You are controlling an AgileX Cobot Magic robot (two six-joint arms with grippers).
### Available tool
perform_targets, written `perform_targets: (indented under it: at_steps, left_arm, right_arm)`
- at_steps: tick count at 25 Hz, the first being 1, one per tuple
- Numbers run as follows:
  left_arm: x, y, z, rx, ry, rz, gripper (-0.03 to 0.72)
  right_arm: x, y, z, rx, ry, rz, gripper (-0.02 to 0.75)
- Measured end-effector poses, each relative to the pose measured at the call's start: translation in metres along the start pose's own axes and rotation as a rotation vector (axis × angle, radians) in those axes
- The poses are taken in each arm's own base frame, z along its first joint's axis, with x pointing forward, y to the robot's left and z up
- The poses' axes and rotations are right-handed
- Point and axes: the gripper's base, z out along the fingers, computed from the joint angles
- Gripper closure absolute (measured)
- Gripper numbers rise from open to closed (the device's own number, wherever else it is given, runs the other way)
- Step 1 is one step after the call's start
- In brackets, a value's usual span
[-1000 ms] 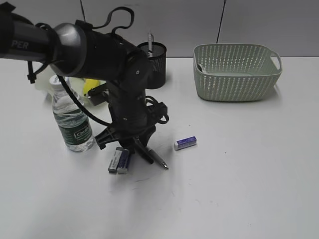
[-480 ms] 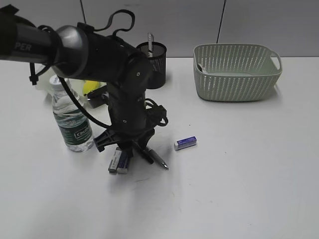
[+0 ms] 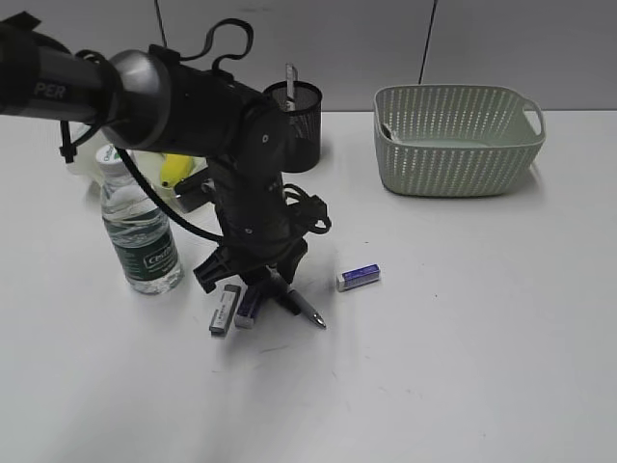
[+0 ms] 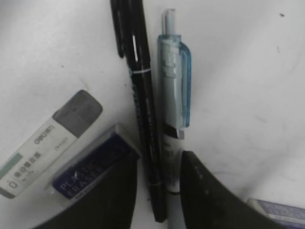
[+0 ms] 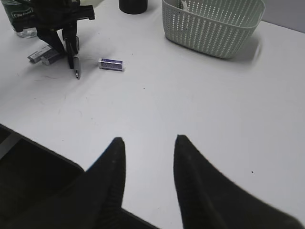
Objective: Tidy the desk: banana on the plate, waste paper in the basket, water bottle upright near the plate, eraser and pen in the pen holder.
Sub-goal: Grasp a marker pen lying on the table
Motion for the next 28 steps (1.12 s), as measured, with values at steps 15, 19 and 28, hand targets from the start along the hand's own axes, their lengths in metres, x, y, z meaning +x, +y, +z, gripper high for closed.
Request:
perform_targets:
  at_steps: [15,19,28]
  left_arm:
    - [0.0009,0.0053,-0.0007,-0.066,0.012,0.034,0.444]
    - [0.0008,0.0043,-0.0006,-0.055,0.011,0.033,0.444]
    - [-0.0078,0.0039,-0.0004,-0.027,0.028,-0.015,0.444]
  right_arm:
    - [0.0,0.0,0.0,0.0,0.0,0.0,0.451]
    - [0.0,0.0,0.0,0.0,0.0,0.0,0.451]
    - [0.0,0.0,0.0,0.0,0.0,0.0,0.451]
